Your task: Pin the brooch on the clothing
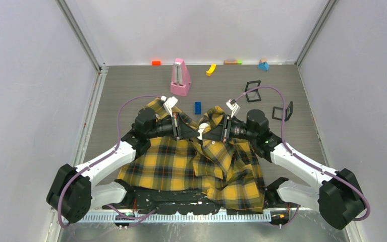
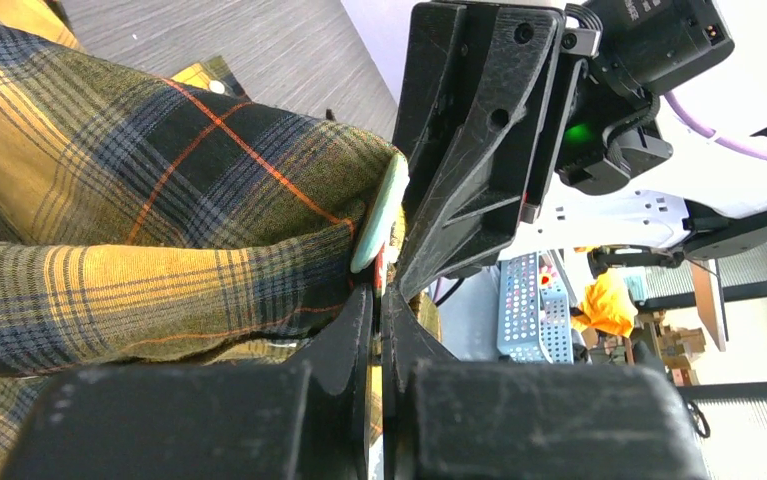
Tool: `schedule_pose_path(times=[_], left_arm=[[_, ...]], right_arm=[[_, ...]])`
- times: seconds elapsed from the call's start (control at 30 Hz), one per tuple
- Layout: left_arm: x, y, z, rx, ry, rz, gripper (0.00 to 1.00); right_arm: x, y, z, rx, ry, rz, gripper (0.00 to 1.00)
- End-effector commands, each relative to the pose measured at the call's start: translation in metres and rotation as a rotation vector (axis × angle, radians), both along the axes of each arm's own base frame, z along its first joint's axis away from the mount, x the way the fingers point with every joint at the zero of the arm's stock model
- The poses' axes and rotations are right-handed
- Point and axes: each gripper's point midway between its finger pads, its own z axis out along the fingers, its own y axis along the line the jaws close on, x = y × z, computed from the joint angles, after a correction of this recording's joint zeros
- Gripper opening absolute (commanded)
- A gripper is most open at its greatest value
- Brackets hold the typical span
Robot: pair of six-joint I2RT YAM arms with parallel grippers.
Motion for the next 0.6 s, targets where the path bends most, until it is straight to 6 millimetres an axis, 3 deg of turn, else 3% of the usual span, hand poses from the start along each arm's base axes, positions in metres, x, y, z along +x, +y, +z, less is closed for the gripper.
schedule_pose_path(times=[0.0,0.57], left_arm=[[-0.033,-0.009,0.053,-0.13,-0.129,-0.141,0.0],[-0.03,-0.006,0.048,-0.106,-0.125,-0.109,0.0]], right_arm=[[0.034,-0.014,-0.028,-0.124,0.003,-0.196,0.12],[0.042,-0.029,-0.033,-0.162,0.007,-0.28,0.1]])
